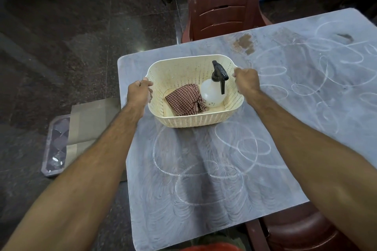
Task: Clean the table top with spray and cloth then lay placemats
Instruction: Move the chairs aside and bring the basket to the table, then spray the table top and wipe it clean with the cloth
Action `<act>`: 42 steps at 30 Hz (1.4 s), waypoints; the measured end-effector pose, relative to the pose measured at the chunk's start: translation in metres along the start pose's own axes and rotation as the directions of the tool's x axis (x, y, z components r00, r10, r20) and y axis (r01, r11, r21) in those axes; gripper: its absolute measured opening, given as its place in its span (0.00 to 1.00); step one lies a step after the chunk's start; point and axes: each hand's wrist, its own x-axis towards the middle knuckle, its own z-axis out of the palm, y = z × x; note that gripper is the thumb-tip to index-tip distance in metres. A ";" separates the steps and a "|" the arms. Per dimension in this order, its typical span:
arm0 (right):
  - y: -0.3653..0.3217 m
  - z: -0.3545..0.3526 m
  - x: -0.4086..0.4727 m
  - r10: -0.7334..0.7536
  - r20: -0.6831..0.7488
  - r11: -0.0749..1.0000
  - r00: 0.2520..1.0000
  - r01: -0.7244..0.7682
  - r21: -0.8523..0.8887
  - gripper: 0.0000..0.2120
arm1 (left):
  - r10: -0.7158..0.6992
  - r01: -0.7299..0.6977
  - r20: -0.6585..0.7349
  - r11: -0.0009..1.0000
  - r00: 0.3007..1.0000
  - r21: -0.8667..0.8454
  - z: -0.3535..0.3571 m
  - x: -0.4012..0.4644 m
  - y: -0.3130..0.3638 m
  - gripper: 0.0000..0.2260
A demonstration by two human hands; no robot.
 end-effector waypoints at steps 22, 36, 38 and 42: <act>-0.020 -0.010 -0.029 -0.196 0.503 0.726 0.842 0.469 -0.502 0.29 | 0.106 -0.107 -0.070 0.994 0.992 -0.019 -0.029 -0.053 -0.067 0.07; -0.021 0.014 -0.039 -0.480 0.111 0.751 0.870 0.473 -0.461 0.14 | 0.149 -0.149 -0.058 0.989 0.987 -0.012 -0.033 -0.079 -0.068 0.06; -0.028 0.008 -0.046 -0.519 0.126 0.747 0.845 0.521 -0.413 0.12 | 0.166 -0.167 -0.062 0.986 0.984 -0.007 -0.036 -0.083 -0.071 0.04; -0.054 -0.012 -0.074 -0.619 0.170 0.680 0.767 0.631 -0.374 0.12 | 0.242 -0.241 -0.073 0.970 0.968 0.012 -0.041 -0.093 -0.070 0.04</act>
